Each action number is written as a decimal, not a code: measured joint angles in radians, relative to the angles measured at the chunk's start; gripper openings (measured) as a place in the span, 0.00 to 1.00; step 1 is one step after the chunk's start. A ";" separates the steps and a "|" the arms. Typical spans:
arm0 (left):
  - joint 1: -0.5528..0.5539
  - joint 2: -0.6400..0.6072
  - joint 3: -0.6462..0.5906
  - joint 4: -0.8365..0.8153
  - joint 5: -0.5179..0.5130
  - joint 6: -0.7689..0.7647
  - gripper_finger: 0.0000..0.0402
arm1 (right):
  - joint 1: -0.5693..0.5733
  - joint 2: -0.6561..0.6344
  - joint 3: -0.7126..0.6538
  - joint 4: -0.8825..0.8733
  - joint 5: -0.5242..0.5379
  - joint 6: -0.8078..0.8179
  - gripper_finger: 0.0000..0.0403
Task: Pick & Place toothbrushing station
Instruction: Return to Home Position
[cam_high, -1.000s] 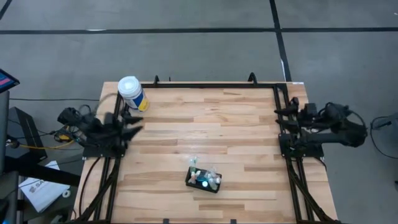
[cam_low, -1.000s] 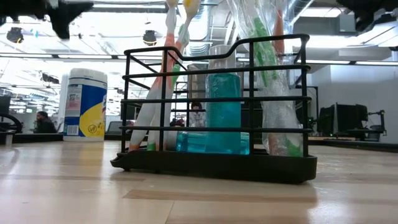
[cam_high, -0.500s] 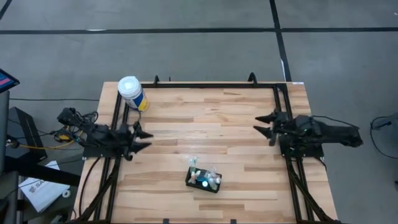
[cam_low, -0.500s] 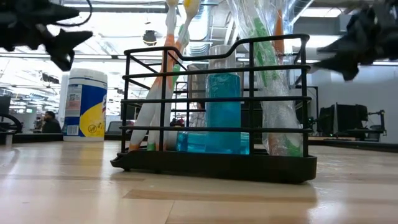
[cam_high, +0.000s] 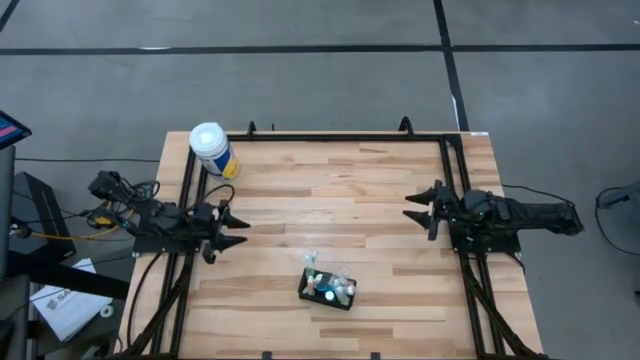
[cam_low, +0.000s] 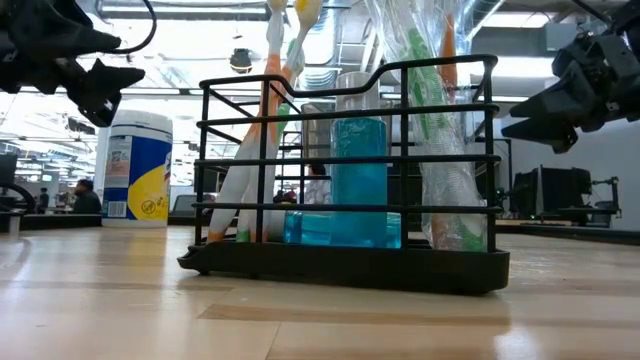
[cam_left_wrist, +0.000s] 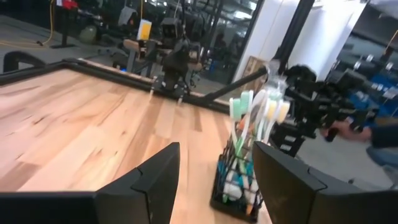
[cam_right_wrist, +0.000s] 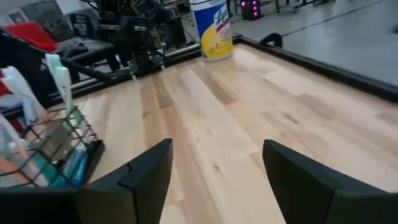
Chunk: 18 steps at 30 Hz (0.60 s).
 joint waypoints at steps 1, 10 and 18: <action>0.000 0.009 0.000 0.000 0.000 0.006 0.49 | 0.000 0.000 0.000 0.000 -0.009 0.013 0.60; 0.000 0.094 0.000 0.000 -0.002 0.049 0.49 | 0.000 0.000 0.000 0.001 -0.016 0.026 0.60; 0.000 0.158 0.000 0.005 -0.005 0.050 0.49 | 0.000 0.000 0.000 0.001 -0.016 0.026 0.59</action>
